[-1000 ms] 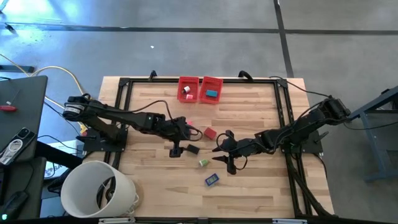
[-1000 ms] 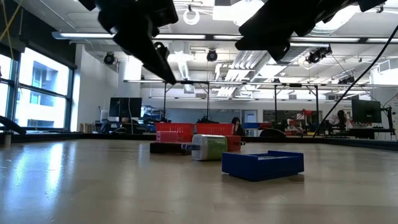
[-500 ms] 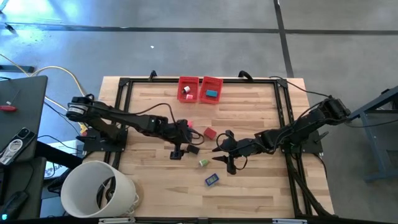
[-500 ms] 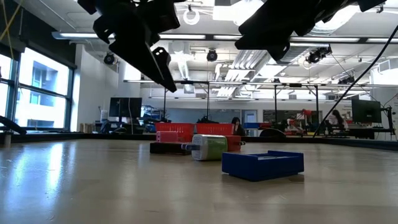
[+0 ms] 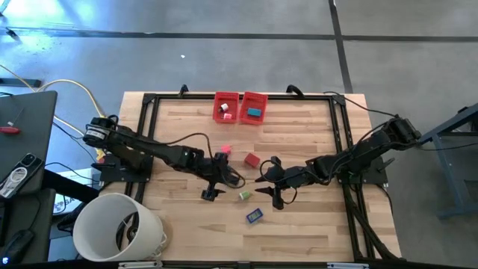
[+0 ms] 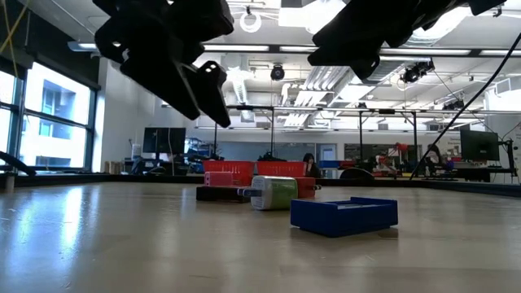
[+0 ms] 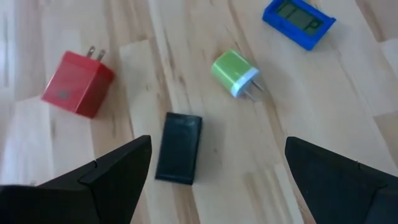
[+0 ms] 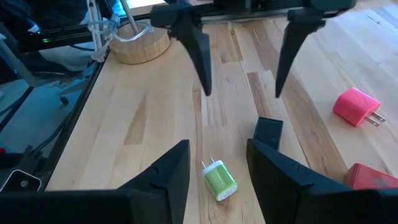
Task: Pick & Place Office items
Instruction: Put the black digital clock into the right red basket
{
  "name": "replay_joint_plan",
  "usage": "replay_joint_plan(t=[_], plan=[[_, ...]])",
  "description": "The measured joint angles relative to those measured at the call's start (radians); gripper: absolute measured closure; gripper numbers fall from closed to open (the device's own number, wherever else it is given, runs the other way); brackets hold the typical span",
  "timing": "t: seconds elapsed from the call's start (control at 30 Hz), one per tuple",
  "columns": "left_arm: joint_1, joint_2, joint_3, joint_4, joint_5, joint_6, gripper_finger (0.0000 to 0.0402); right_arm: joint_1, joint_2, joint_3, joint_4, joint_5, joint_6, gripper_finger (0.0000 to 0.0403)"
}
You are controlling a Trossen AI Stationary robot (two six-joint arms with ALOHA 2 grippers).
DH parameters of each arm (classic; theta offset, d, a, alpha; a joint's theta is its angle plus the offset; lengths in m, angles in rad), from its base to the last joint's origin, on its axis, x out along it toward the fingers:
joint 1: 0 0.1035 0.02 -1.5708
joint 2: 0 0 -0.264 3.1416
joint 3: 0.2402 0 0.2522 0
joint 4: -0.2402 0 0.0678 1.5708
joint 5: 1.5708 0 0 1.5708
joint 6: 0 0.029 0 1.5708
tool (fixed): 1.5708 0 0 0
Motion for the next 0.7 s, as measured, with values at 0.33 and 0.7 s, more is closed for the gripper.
replay_joint_plan(t=[0.33,0.7], plan=[[-0.021,0.013,0.0,0.011,-0.008,0.004,0.0041,0.0,0.0,0.0,0.001,0.001,-0.004,0.0257],[-0.015,0.104,-0.006,0.024,-0.021,0.008,0.0041,0.0,0.0,0.0,0.008,0.001,-0.019,0.0257]])
